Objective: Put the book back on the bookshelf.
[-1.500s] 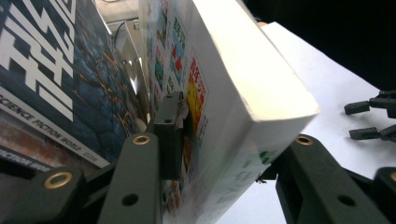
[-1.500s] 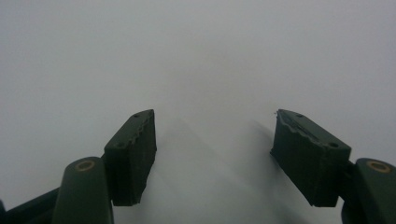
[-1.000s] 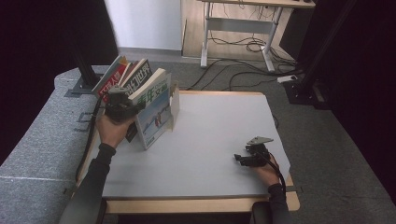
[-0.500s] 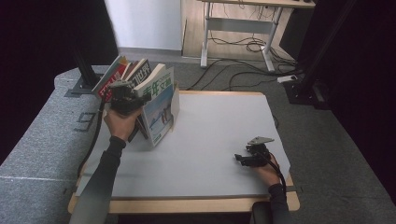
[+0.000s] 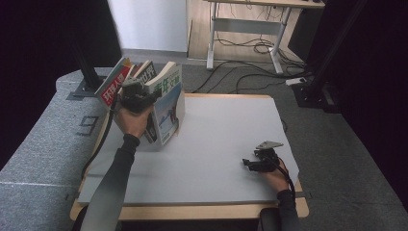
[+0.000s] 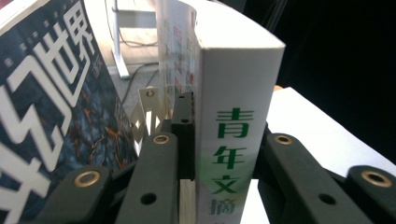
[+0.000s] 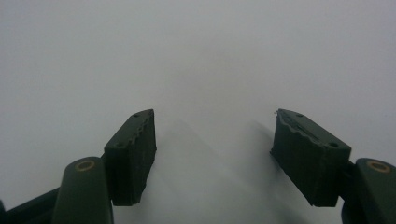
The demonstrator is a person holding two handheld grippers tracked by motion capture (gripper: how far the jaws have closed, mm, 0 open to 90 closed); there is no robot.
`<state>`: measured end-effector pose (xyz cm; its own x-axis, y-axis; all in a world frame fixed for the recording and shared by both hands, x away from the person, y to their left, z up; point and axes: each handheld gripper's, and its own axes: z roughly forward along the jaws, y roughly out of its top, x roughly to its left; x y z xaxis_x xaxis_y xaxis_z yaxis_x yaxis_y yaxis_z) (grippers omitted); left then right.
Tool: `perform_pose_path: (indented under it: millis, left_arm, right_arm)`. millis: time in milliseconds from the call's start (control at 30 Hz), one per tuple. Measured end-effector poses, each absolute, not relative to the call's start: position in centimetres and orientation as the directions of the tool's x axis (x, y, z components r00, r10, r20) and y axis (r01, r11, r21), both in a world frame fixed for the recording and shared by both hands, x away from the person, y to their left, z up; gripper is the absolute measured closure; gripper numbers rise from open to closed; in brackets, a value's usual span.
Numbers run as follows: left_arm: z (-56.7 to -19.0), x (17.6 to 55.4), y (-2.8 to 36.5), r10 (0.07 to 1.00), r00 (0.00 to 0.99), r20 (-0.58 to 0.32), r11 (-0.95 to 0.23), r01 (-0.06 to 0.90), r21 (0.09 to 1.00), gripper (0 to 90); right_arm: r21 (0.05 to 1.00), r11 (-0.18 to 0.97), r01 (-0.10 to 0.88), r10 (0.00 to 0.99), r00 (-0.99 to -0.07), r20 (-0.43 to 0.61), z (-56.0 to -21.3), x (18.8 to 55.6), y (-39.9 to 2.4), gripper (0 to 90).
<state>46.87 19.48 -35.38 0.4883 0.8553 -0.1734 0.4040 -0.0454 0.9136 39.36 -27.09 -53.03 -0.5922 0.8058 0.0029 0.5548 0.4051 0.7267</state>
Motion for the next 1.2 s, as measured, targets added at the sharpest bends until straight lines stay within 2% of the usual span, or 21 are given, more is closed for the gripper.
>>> perform_pose_path:
  millis: [400,533,633,867,1033,1200]
  left_arm:
    - [-37.1,45.6,20.5,0.850,0.505,-0.149,-0.066,0.382,0.922,72.9]
    - [-37.6,44.9,21.1,0.858,0.493,-0.141,-0.063,0.374,0.925,68.5]
    - [-38.0,44.4,21.4,0.842,0.520,-0.145,-0.067,0.366,0.928,67.2]
    - [-38.7,43.3,20.2,0.819,0.568,-0.081,-0.153,0.352,0.923,64.6]
    - [-39.3,42.8,19.5,0.819,0.571,-0.054,-0.183,0.348,0.920,66.0]
    - [-39.2,42.8,18.9,0.830,0.558,-0.022,-0.199,0.332,0.922,72.1]
  right_arm:
    - [0.735,0.398,0.549,0.814,-0.581,-0.006,-53.2,39.4,-27.1,25.2]
    - [0.740,0.392,0.546,0.816,-0.578,-0.007,-53.3,39.4,-27.1,24.9]
    - [0.741,0.391,0.546,0.817,-0.577,-0.006,-53.3,39.4,-27.1,24.8]
    - [0.743,0.389,0.544,0.817,-0.576,-0.006,-53.4,39.4,-27.1,24.8]
    - [0.743,0.388,0.545,0.818,-0.576,-0.005,-53.4,39.4,-27.1,24.8]
    - [0.743,0.390,0.544,0.817,-0.577,-0.007,-53.4,39.4,-27.1,24.8]
